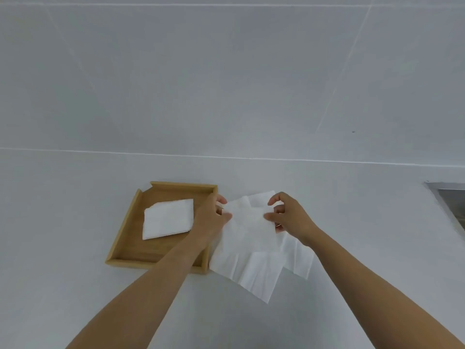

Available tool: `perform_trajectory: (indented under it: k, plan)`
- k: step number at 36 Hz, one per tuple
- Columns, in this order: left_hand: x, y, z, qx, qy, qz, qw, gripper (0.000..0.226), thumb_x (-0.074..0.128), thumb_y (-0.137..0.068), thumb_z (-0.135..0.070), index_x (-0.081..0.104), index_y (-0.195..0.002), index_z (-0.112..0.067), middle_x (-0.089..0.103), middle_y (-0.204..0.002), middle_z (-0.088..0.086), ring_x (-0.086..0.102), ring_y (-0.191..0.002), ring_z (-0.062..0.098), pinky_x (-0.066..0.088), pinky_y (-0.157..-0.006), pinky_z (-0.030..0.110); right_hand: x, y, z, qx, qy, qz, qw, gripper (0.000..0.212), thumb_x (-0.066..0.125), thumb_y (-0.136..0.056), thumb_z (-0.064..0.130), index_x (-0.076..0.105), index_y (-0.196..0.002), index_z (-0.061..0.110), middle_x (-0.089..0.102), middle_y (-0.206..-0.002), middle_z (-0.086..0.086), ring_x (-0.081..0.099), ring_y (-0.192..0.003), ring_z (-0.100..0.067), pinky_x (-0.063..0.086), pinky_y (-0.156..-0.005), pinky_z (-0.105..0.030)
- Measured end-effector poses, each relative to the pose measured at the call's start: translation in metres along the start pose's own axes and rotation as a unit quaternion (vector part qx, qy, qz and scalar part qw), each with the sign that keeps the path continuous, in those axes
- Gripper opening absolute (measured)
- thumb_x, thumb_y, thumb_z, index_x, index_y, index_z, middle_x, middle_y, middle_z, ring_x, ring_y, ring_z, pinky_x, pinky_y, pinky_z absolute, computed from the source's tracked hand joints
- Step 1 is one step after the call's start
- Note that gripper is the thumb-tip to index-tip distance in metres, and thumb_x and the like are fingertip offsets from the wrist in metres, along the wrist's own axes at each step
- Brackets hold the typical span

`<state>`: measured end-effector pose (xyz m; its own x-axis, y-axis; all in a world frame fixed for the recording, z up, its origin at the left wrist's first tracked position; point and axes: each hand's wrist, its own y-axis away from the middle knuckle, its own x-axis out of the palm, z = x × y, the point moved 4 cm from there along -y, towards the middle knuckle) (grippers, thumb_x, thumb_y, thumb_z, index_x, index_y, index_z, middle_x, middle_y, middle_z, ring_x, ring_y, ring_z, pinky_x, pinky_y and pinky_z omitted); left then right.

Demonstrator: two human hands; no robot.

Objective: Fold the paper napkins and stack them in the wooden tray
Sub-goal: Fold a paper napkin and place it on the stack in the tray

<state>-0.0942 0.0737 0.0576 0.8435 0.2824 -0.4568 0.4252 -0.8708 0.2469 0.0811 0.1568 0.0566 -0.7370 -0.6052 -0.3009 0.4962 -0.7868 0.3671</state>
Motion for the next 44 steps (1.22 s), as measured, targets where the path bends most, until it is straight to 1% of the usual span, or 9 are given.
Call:
perform_trajectory:
  k: [9, 12, 17, 24, 28, 33, 38, 41, 44]
  plan:
    - [-0.099, -0.013, 0.052, -0.031, -0.020, -0.112, 0.993, 0.024, 0.061, -0.082, -0.008, 0.048, -0.101, -0.015, 0.049, -0.075, -0.008, 0.052, -0.078, 0.017, 0.041, -0.062, 0.021, 0.106, -0.045, 0.044, -0.026, 0.012, 0.038, 0.999, 0.030, 0.056, -0.085, 0.000, 0.042, -0.067, 0.019, 0.048, -0.078, -0.006, 0.053, -0.066, -0.021, 0.051, -0.053, -0.027]
    - [-0.123, -0.020, 0.073, -0.048, -0.019, -0.143, 0.988, 0.034, 0.063, -0.082, -0.009, 0.046, -0.111, -0.013, 0.050, -0.077, -0.008, 0.052, -0.076, 0.013, 0.039, -0.061, 0.017, 0.137, -0.059, 0.049, -0.022, 0.023, 0.043, 0.999, 0.032, 0.053, -0.085, -0.003, 0.041, -0.069, 0.022, 0.045, -0.077, -0.004, 0.052, -0.067, -0.022, 0.056, -0.065, -0.038]
    - [-0.144, -0.034, 0.100, -0.070, -0.033, -0.157, 0.985, 0.036, 0.061, -0.083, -0.010, 0.045, -0.115, -0.012, 0.050, -0.075, -0.009, 0.050, -0.069, 0.003, 0.040, -0.059, 0.017, 0.170, -0.084, 0.052, -0.010, 0.067, 0.048, 0.997, 0.032, 0.048, -0.085, -0.006, 0.037, -0.068, 0.019, 0.041, -0.067, 0.001, 0.048, -0.060, -0.018, 0.056, -0.072, -0.042]
    - [-0.148, -0.052, 0.132, -0.089, -0.075, -0.154, 0.981, 0.048, 0.058, -0.085, -0.006, 0.040, -0.129, -0.010, 0.048, -0.074, -0.009, 0.047, -0.067, 0.002, 0.034, -0.057, 0.013, 0.199, -0.116, 0.044, -0.010, 0.148, 0.046, 0.988, 0.038, 0.043, -0.088, -0.002, 0.042, -0.061, 0.025, 0.046, -0.067, 0.007, 0.045, -0.059, -0.012, 0.039, -0.054, -0.018]
    - [-0.148, -0.062, 0.145, -0.104, -0.094, -0.149, 0.979, 0.048, 0.055, -0.086, -0.007, 0.038, -0.131, -0.009, 0.050, -0.088, -0.002, 0.048, -0.079, 0.013, 0.036, -0.073, 0.024, 0.207, -0.128, 0.038, -0.001, 0.160, 0.061, 0.985, 0.023, 0.041, -0.090, -0.001, 0.054, -0.080, 0.014, 0.052, -0.086, -0.001, 0.044, -0.058, -0.009, 0.036, -0.052, -0.015]
    - [-0.145, -0.071, 0.158, -0.118, -0.114, -0.141, 0.976, 0.040, 0.056, -0.086, -0.007, 0.042, -0.122, -0.010, 0.048, -0.072, -0.007, 0.047, -0.073, 0.011, 0.036, -0.073, 0.026, 0.210, -0.134, 0.030, -0.004, 0.178, 0.054, 0.983, 0.026, 0.041, -0.090, -0.002, 0.060, -0.106, 0.004, 0.060, -0.109, -0.011, 0.048, -0.083, -0.014, 0.038, -0.064, -0.018]
    - [-0.141, -0.075, 0.160, -0.110, -0.144, -0.134, 0.974, 0.043, 0.056, -0.084, -0.006, 0.041, -0.123, -0.011, 0.057, -0.104, 0.008, 0.048, -0.081, 0.015, 0.037, -0.075, 0.025, 0.213, -0.136, 0.024, -0.014, 0.217, 0.062, 0.974, 0.024, 0.041, -0.091, 0.003, 0.059, -0.108, 0.008, 0.057, -0.112, -0.010, 0.048, -0.084, -0.014, 0.040, -0.069, -0.021]
    - [-0.141, -0.074, 0.155, -0.105, -0.178, -0.134, 0.969, 0.040, 0.055, -0.083, -0.006, 0.042, -0.121, -0.013, 0.049, -0.121, 0.013, 0.046, -0.080, 0.017, 0.039, -0.076, 0.028, 0.211, -0.133, 0.023, -0.028, 0.243, 0.063, 0.967, 0.023, 0.044, -0.091, 0.004, 0.056, -0.110, 0.009, 0.047, -0.116, -0.007, 0.048, -0.082, -0.017, 0.042, -0.066, -0.021]
    - [-0.141, -0.072, 0.146, -0.100, -0.212, -0.136, 0.963, 0.044, 0.056, -0.084, -0.008, 0.039, -0.124, -0.013, 0.041, -0.128, 0.012, 0.046, -0.078, 0.017, 0.041, -0.074, 0.029, 0.203, -0.129, 0.025, -0.033, 0.250, 0.062, 0.966, 0.025, 0.049, -0.089, 0.007, 0.053, -0.114, 0.011, 0.044, -0.124, -0.007, 0.055, -0.088, -0.024, 0.049, -0.080, -0.031]
